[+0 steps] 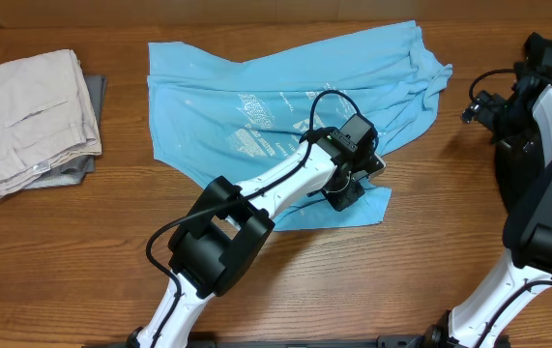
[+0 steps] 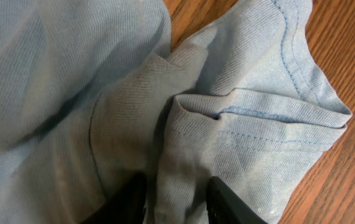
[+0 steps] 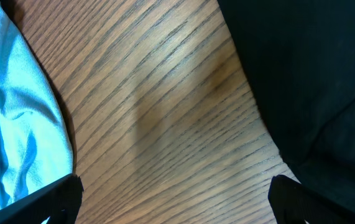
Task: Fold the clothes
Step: 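Grasp the shirt's lower-right hem with the left gripper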
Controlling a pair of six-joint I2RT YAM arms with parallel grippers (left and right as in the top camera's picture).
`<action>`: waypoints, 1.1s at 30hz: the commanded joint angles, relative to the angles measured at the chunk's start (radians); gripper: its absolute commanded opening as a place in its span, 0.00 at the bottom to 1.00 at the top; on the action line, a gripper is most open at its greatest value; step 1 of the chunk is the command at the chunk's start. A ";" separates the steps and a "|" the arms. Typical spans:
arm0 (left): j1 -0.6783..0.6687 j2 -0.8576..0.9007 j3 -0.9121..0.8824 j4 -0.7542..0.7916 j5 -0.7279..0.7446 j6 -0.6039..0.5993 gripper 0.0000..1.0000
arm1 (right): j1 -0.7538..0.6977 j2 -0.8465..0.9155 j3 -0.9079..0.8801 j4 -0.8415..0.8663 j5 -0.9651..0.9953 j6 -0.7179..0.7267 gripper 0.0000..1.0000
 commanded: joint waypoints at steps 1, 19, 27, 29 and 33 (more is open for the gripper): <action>0.003 0.010 0.013 -0.008 -0.002 -0.008 0.33 | 0.002 -0.014 0.010 0.003 0.002 -0.003 1.00; 0.003 0.000 0.058 -0.057 0.037 -0.053 0.21 | 0.002 -0.014 0.010 0.002 0.002 -0.003 1.00; 0.003 0.002 0.058 -0.060 0.039 -0.052 0.28 | 0.002 -0.014 0.010 0.002 0.002 -0.003 1.00; 0.002 0.004 0.056 -0.059 0.039 -0.052 0.29 | 0.002 -0.014 0.010 0.003 0.002 -0.003 1.00; 0.002 0.010 0.055 -0.058 0.039 -0.052 0.23 | 0.002 -0.014 0.010 0.002 0.003 -0.003 1.00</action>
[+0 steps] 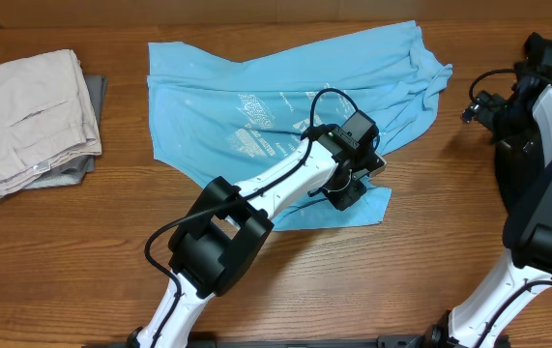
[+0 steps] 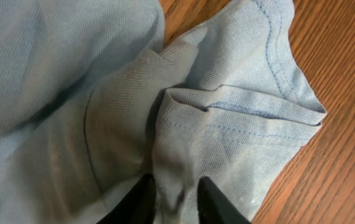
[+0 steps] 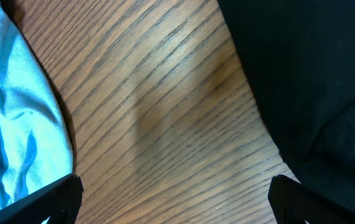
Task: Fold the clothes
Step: 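Grasp the shirt's lower-right hem with the left gripper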
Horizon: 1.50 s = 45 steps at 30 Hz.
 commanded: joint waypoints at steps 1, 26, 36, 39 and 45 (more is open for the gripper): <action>0.002 0.010 0.021 -0.003 0.016 -0.002 0.22 | 0.002 -0.014 0.010 0.003 0.003 -0.003 1.00; -0.018 -0.003 0.021 -0.096 0.035 -0.037 0.04 | 0.002 -0.014 0.010 0.003 0.003 -0.003 1.00; -0.079 -0.039 0.021 -0.183 0.049 -0.070 0.04 | 0.002 -0.014 0.010 0.003 0.003 -0.003 1.00; -0.099 -0.049 0.021 -0.184 0.085 -0.070 0.04 | 0.002 -0.014 0.010 0.003 0.003 -0.003 1.00; -0.126 -0.048 0.021 -0.259 0.083 -0.085 0.04 | 0.002 -0.014 0.010 0.003 0.003 -0.003 1.00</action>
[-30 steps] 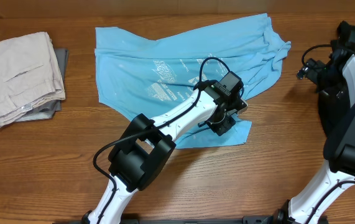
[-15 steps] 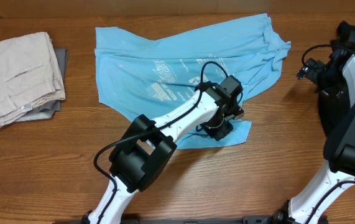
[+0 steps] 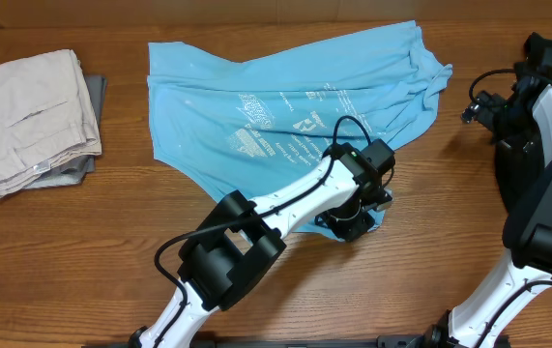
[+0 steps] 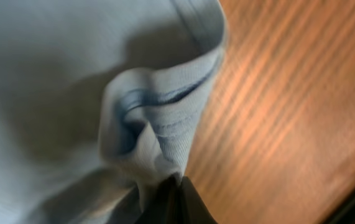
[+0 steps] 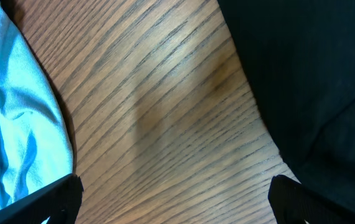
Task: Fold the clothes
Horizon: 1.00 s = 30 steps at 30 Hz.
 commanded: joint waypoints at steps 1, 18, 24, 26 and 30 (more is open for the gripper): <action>-0.014 -0.040 0.020 -0.029 0.026 -0.029 0.04 | 0.002 -0.014 0.010 0.003 0.003 -0.003 1.00; -0.130 -0.040 0.020 -0.156 0.059 -0.088 0.04 | 0.002 -0.014 0.010 0.003 0.003 -0.003 1.00; -0.140 -0.040 0.008 -0.233 0.059 -0.089 0.04 | 0.002 -0.014 0.010 0.003 0.003 -0.003 1.00; -0.140 -0.040 0.003 -0.248 0.059 -0.097 0.04 | 0.002 -0.014 0.010 0.003 0.003 -0.003 1.00; -0.145 -0.040 -0.001 -0.265 0.074 -0.098 0.04 | 0.002 -0.014 0.010 0.003 0.003 -0.003 1.00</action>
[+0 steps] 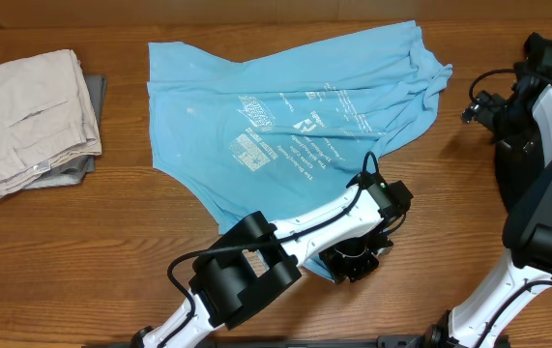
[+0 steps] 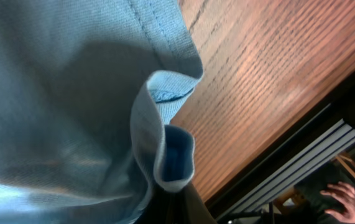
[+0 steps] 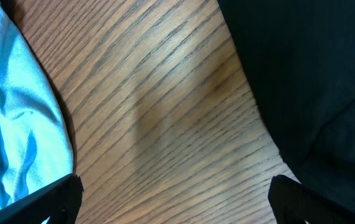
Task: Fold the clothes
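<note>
A light blue T-shirt [image 1: 285, 106] with white print lies spread across the middle of the wooden table, its near part drawn toward the front edge. My left gripper [image 1: 358, 259] is shut on a folded hem of the T-shirt [image 2: 165, 155], held just above the wood near the table's front. My right gripper [image 1: 479, 108] stands open at the far right, over bare wood, beside the shirt's right edge [image 3: 15, 124], with nothing between its fingers [image 3: 53, 199].
A folded beige garment [image 1: 32, 116] on a grey one sits at the far left. A black cloth [image 3: 308, 74] lies at the right edge. The table's front edge and a metal frame [image 2: 301, 155] lie close below the left gripper.
My left gripper has moved nearer the front edge with the shirt's hem in it. The shirt's lower part now stretches further forward. The right arm has not moved.
My left gripper had its fingers open around a crumpled sleeve at the shirt's lower right. Then the fingers stood closer on the fold. Then it was shut on the hem, lifted off the table, and now holds it near the front edge.
</note>
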Controlling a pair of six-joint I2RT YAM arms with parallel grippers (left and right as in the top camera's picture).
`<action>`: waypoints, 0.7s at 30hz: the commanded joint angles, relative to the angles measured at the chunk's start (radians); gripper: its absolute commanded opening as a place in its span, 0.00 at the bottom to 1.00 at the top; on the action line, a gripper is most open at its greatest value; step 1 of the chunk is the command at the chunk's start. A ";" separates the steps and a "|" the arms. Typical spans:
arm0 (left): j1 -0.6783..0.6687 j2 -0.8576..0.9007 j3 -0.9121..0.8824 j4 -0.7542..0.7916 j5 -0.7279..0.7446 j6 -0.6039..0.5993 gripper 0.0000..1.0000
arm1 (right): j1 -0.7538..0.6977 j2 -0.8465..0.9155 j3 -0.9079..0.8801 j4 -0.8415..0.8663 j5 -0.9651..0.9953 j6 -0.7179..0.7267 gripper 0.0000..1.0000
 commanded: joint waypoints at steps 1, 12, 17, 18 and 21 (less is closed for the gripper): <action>-0.010 -0.040 -0.002 -0.009 0.034 -0.017 0.04 | 0.002 -0.014 0.010 0.003 0.003 -0.003 1.00; -0.058 -0.040 -0.003 -0.047 0.114 -0.016 0.34 | 0.002 -0.014 0.010 0.003 0.003 -0.003 1.00; -0.068 -0.040 -0.002 -0.130 0.113 -0.013 0.43 | 0.002 -0.014 0.010 0.003 0.003 -0.003 1.00; -0.068 -0.040 -0.002 -0.133 0.113 -0.013 0.35 | 0.002 -0.014 0.010 0.003 0.003 -0.003 1.00; -0.063 -0.043 -0.001 -0.121 0.113 -0.015 0.28 | 0.002 -0.014 0.010 0.003 0.003 -0.003 1.00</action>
